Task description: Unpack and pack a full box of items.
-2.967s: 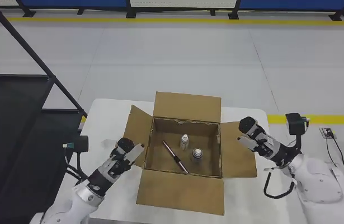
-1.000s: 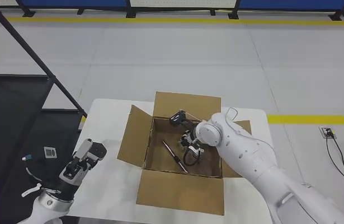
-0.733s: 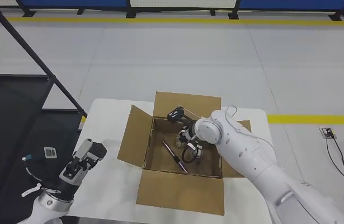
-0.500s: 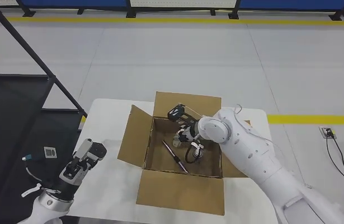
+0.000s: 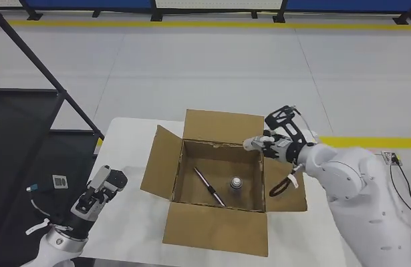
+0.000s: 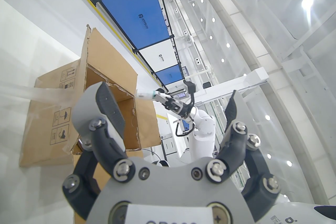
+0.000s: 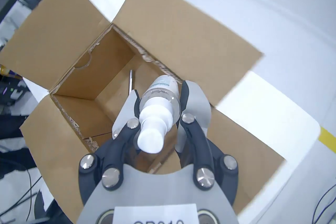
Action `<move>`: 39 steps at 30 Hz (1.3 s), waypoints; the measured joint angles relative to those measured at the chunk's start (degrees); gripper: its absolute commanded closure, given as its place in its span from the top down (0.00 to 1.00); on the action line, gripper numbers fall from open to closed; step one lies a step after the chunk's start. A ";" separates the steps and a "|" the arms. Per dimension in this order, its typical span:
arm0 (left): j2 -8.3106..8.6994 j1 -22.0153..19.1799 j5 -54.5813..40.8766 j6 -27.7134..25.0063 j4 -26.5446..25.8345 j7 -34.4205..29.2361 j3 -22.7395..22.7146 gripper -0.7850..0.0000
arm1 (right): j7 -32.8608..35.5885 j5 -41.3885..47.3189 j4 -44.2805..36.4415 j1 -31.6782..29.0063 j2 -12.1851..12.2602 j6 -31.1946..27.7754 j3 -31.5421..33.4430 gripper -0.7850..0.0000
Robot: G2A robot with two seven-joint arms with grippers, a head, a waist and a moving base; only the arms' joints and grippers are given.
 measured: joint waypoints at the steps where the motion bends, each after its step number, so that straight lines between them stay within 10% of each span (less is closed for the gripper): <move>1: 0.00 0.00 0.00 0.00 0.00 0.00 0.00 1.00 | -0.37 -0.52 -1.88 -2.09 0.36 0.77 3.04 0.00; 9: 0.00 0.00 0.00 0.00 0.00 0.00 0.00 1.00 | -2.22 0.18 -0.24 -10.00 1.87 2.98 18.02 0.00; 22: 0.00 0.00 0.00 0.00 0.00 0.00 0.00 1.00 | -0.62 -5.18 25.71 -2.70 2.58 2.85 11.52 0.00; 39: 0.00 0.00 0.00 0.00 0.00 0.00 0.00 1.00 | 1.05 -6.88 29.89 -4.14 3.26 4.34 8.65 0.02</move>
